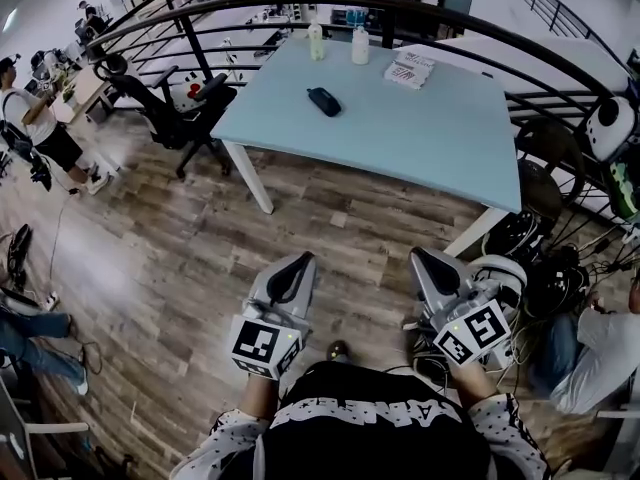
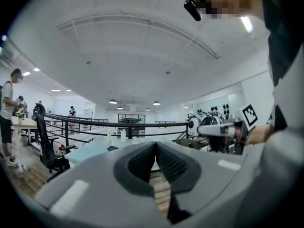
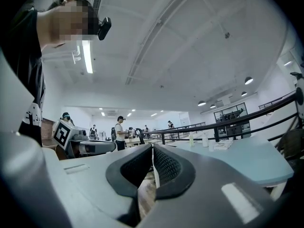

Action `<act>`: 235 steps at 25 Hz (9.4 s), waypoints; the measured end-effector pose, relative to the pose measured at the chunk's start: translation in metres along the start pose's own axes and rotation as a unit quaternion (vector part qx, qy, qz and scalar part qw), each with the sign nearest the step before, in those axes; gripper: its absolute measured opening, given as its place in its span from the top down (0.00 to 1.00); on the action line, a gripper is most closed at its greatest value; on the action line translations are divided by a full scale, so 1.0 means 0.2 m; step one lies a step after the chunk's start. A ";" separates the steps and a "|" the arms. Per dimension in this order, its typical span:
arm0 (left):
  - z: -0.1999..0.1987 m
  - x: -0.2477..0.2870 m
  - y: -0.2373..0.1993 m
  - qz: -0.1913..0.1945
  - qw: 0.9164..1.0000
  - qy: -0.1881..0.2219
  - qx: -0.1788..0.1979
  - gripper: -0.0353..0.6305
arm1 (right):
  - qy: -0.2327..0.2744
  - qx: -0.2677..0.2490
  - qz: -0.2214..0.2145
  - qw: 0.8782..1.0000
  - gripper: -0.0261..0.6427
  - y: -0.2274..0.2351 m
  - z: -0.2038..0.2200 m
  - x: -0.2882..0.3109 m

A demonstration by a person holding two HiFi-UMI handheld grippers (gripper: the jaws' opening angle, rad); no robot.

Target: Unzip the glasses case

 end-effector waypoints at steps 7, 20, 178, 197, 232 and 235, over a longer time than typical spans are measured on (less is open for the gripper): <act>-0.02 0.09 -0.14 0.015 1.000 -0.001 -0.006 0.95 | 0.002 -0.001 0.013 1.000 0.96 0.02 0.01 0.15; -0.04 0.10 -0.34 0.013 1.000 0.003 0.001 0.95 | -0.002 0.003 0.012 1.000 0.96 0.00 0.03 0.35; -0.18 2.86 -3.03 0.071 0.989 -0.126 -0.039 0.95 | -0.374 0.012 0.044 0.926 0.37 1.57 1.47 3.54; -0.16 3.00 -3.09 0.091 0.984 -0.135 -0.070 0.95 | -0.396 0.038 0.019 0.917 0.43 1.61 1.59 3.61; -0.19 3.06 -2.88 0.227 0.941 -0.160 -0.190 0.95 | -0.215 -0.029 0.052 0.975 0.45 1.61 0.93 3.63; -0.21 3.07 -2.82 0.255 0.932 -0.166 -0.197 0.95 | -0.194 -0.052 0.045 0.978 0.45 1.59 0.86 3.64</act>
Point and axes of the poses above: the fingertips, and each gripper's own axes: x forward along the fingers, y to its right, z out of its underside, the point moved 6 cm from there along -x, backward along the fingers, and after that the axes turned 11 degrees about -x, right-handed, at the moved point
